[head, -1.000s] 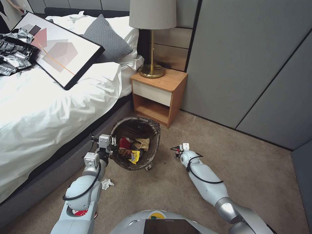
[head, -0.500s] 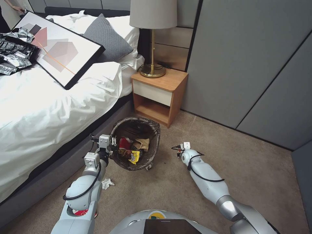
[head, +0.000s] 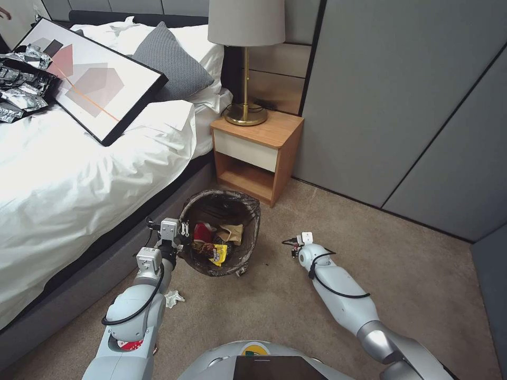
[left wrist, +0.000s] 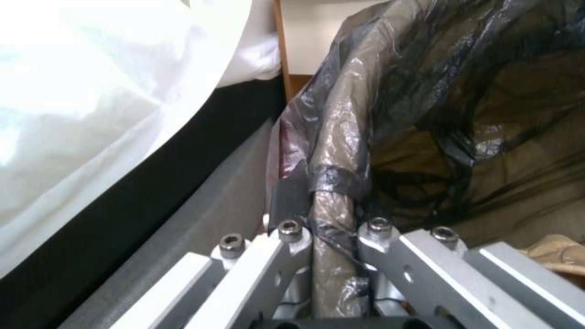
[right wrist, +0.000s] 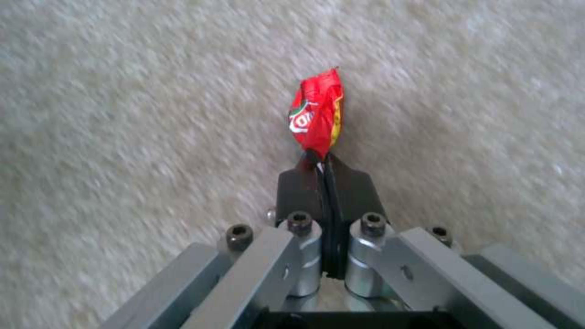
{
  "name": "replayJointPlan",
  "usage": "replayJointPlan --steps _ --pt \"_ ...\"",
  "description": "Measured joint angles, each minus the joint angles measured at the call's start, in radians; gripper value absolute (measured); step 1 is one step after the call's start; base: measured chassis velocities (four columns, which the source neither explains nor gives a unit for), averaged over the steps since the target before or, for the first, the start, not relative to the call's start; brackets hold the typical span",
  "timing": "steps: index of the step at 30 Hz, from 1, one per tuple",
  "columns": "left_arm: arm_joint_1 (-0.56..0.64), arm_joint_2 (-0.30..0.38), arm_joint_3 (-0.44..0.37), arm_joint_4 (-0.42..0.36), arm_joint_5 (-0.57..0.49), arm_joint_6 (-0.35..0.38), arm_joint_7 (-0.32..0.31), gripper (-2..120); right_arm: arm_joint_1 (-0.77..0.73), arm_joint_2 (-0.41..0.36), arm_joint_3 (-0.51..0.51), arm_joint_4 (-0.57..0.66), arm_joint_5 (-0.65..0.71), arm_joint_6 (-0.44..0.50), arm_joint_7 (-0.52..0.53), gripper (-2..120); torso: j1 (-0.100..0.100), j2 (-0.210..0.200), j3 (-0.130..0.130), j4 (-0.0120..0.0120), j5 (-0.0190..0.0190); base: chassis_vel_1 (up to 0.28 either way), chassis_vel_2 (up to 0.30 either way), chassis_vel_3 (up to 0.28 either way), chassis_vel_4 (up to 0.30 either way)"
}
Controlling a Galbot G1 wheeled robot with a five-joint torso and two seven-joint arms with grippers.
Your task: Pick up the trash bin, then pick up the garbage from the floor and place it into the trash bin.
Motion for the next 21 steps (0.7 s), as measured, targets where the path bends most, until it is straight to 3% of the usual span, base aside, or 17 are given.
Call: replayJointPlan --steps 6,10,16,17,21 --pt "-0.001 0.001 0.000 0.000 0.001 0.001 0.001 2 -0.030 -0.057 0.024 0.220 0.128 -0.043 0.081 0 0.000 0.000 0.000 0.0001 0.0001 0.000 0.000 0.000 0.000" --pt "-0.001 0.002 0.000 -0.002 0.001 0.003 0.002 2 -0.038 -0.085 0.043 0.304 0.183 -0.058 0.115 0 0.000 0.000 0.000 0.0006 0.0003 0.000 0.000 0.000 0.000" --pt "0.003 0.003 -0.001 -0.012 0.005 0.004 0.009 2 -0.074 -0.266 0.102 0.642 0.356 -0.068 0.172 0 0.000 0.000 0.000 -0.0002 0.0001 0.000 0.000 0.000 0.000" --pt "0.003 0.003 -0.001 -0.012 0.005 0.004 0.009 2 -0.074 -0.266 0.102 0.642 0.356 -0.068 0.172 0 0.000 0.000 0.000 -0.0002 0.0001 0.000 0.000 0.000 0.000" --pt "0.004 0.000 0.006 -0.016 0.007 0.005 0.009 2 -0.072 -0.368 0.131 0.884 0.490 -0.068 0.182 0 0.000 0.000 0.000 0.0002 0.0003 0.000 0.000 0.000 0.000"
